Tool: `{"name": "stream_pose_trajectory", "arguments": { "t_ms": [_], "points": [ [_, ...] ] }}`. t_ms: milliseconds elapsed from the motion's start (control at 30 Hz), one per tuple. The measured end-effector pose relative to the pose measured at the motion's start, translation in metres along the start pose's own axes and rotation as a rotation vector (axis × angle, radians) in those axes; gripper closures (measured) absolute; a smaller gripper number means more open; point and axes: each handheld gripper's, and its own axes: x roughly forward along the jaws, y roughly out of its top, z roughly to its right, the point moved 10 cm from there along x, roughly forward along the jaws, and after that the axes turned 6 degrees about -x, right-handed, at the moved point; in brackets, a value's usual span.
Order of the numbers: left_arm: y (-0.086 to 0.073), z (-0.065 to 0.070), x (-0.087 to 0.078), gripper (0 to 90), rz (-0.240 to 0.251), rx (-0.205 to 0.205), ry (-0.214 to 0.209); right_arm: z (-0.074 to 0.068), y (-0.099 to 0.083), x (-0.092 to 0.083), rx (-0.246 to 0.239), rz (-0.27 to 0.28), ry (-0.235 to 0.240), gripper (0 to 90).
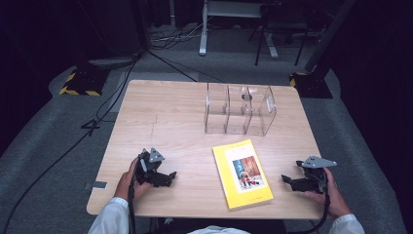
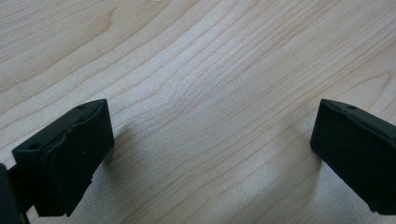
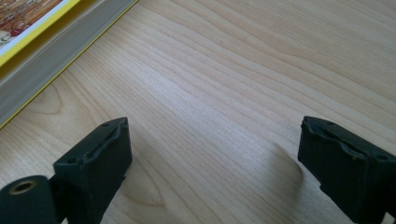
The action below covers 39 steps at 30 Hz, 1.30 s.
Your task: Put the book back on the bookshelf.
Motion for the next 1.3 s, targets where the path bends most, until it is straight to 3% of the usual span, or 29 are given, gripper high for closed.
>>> {"name": "stream_pose_trajectory", "arguments": {
  "t_ms": [100,267,300,367,400,500,533,900,1167,1300],
  "points": [
    [0.000,0.003,0.001,0.2,0.007,-0.009,0.009,-0.001,-0.001,-0.001,-0.007,0.005,0.016,13.3],
    [-0.002,0.011,0.000,0.2,0.007,-0.031,0.023,-0.011,-0.003,-0.006,-0.060,0.014,0.106,17.1],
    [-0.002,0.012,0.000,0.3,0.008,-0.010,0.018,-0.015,-0.005,-0.009,-0.081,0.009,0.132,17.3],
    [-0.004,0.017,-0.001,0.3,0.005,-0.013,0.002,-0.021,-0.007,-0.012,-0.112,0.010,0.167,18.3],
    [-0.005,0.017,-0.002,0.3,-0.001,0.012,-0.004,-0.023,-0.008,-0.014,-0.123,0.009,0.178,19.7],
    [-0.007,0.021,-0.004,0.3,-0.003,0.028,-0.026,-0.028,-0.010,-0.019,-0.164,-0.002,0.196,23.3],
    [-0.008,0.021,-0.004,0.4,0.000,0.038,-0.030,-0.033,-0.011,-0.024,-0.219,-0.019,0.206,25.1],
    [-0.012,0.036,-0.006,0.3,-0.006,0.091,-0.082,-0.078,-0.003,-0.020,-0.309,-0.005,0.359,25.4],
    [-0.012,0.039,-0.006,0.3,-0.010,0.103,-0.092,-0.107,0.006,-0.015,-0.359,0.010,0.412,25.8],
    [-0.012,0.042,-0.005,0.4,-0.009,0.106,-0.097,-0.118,0.014,-0.008,-0.341,0.024,0.398,24.5]
  ]
}}
